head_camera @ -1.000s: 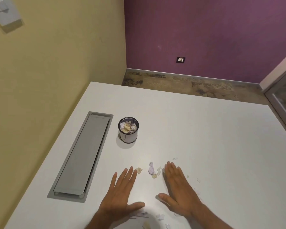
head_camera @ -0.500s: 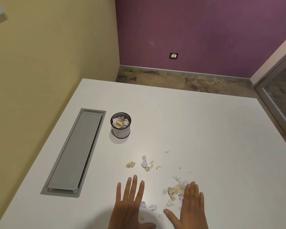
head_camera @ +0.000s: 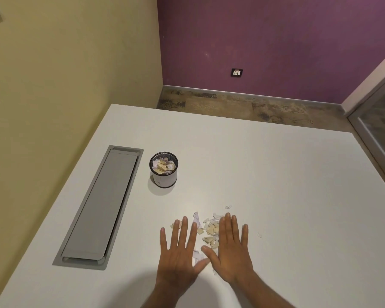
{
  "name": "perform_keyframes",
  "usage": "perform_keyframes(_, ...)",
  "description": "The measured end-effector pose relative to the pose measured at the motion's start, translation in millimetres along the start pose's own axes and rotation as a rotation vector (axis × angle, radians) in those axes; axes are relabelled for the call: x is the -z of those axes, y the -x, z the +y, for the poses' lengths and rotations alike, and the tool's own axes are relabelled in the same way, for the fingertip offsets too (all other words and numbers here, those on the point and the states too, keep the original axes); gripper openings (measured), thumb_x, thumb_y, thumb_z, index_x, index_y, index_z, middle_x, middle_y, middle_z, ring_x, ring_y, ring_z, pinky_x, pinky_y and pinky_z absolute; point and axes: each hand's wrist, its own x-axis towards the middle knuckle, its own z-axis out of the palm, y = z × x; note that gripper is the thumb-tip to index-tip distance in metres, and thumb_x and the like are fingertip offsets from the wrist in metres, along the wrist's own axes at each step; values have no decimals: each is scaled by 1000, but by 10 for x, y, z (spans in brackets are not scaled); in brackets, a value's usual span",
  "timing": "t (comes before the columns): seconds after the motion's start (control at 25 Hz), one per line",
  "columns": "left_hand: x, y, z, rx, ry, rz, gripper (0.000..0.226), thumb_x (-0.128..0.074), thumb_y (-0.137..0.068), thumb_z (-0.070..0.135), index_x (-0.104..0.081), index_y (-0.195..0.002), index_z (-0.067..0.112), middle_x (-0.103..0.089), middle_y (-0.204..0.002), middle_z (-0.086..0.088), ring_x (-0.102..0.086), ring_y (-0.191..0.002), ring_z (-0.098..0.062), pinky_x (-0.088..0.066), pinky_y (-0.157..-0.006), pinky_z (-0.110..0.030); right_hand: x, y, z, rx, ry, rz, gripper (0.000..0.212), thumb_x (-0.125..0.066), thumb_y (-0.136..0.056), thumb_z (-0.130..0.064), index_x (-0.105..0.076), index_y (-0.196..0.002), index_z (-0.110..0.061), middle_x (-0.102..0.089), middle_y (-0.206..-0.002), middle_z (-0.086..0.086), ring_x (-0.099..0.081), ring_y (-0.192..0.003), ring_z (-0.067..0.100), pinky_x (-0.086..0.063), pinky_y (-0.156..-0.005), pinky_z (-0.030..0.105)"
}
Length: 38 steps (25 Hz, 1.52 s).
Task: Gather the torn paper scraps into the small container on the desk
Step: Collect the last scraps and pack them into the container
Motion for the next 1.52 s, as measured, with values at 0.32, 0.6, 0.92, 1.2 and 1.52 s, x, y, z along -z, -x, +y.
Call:
perform_keyframes(0.32,161,-157,-198,47,-13,115,87,-40,-91,70,-22,-153,12,-17,-162,-11,-15,-150,-30,-21,-116,-61,-53,195,232,617,-85,68,92,-37,-90,-68,-10,-153,-7,-3,-163,15,-3,-150,36,0,-118,58)
perform_keyframes(0.6,180,-36,-377,115,-48,0,99,-39,-84,79,-25,-151,8,-20,-161,-11,-16,-150,-28,-15,-117,-63,-217,357,412,748,201,-100,93,-28,-87,-78,-15,-153,-13,-10,-163,6,-10,-149,33,-7,-113,65)
perform_keyframes(0.92,164,43,-483,-1,-1,-104,124,-39,-66,95,-17,-154,10,-13,-164,-7,-10,-151,-24,-12,-117,-63,176,78,375,455,29,7,98,-38,-85,-75,-12,-153,-9,-3,-163,11,0,-149,39,5,-117,60)
perform_keyframes(1.2,181,-151,-377,-18,-39,-92,106,-35,-80,85,-21,-153,10,-16,-163,-6,-13,-151,-24,-17,-115,-64,95,-121,321,-181,-276,-2,105,-12,-81,-81,13,-150,-5,19,-160,15,26,-146,23,9,-121,46)
perform_keyframes(1.52,110,-301,-300,-62,-81,30,84,-44,-90,68,-35,-148,8,-28,-159,-9,-23,-148,-29,-26,-110,-67,91,-423,-189,236,-184,-50,98,-14,-85,-80,13,-152,-13,27,-157,2,30,-144,14,23,-116,36)
